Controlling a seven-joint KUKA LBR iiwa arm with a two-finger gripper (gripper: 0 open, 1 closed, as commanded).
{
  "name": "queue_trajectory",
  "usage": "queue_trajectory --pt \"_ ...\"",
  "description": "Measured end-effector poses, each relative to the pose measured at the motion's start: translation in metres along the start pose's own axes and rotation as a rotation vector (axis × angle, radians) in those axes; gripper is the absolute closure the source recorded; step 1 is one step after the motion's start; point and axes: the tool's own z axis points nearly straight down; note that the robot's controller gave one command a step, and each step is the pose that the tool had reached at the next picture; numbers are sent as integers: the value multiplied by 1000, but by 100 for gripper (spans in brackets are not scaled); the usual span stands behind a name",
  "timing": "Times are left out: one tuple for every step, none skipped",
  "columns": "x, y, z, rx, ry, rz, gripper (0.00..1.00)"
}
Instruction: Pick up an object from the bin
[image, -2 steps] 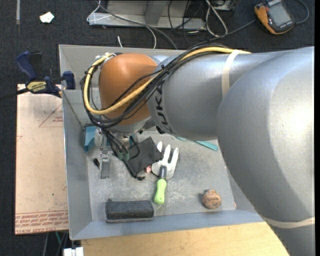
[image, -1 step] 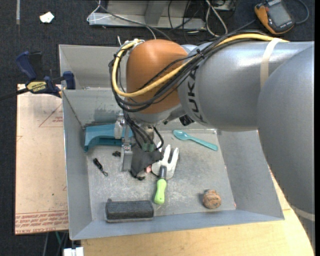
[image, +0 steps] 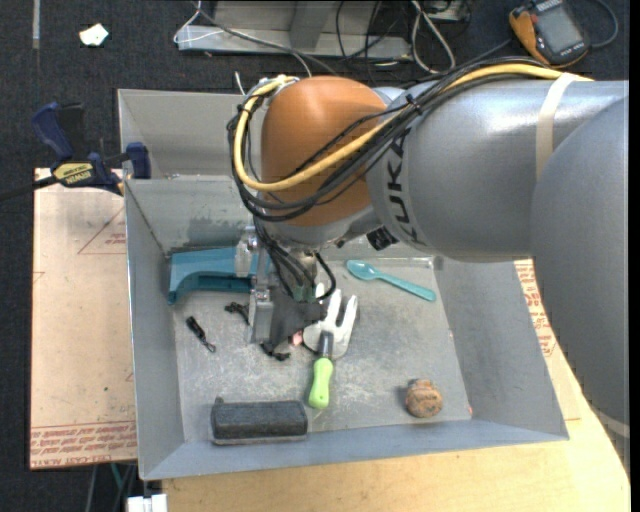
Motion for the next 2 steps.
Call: queue_trajectory --pt "-19 -32 72 -3 -6 33 0" --pt "-52 -89 86 -6 -12 -158 0"
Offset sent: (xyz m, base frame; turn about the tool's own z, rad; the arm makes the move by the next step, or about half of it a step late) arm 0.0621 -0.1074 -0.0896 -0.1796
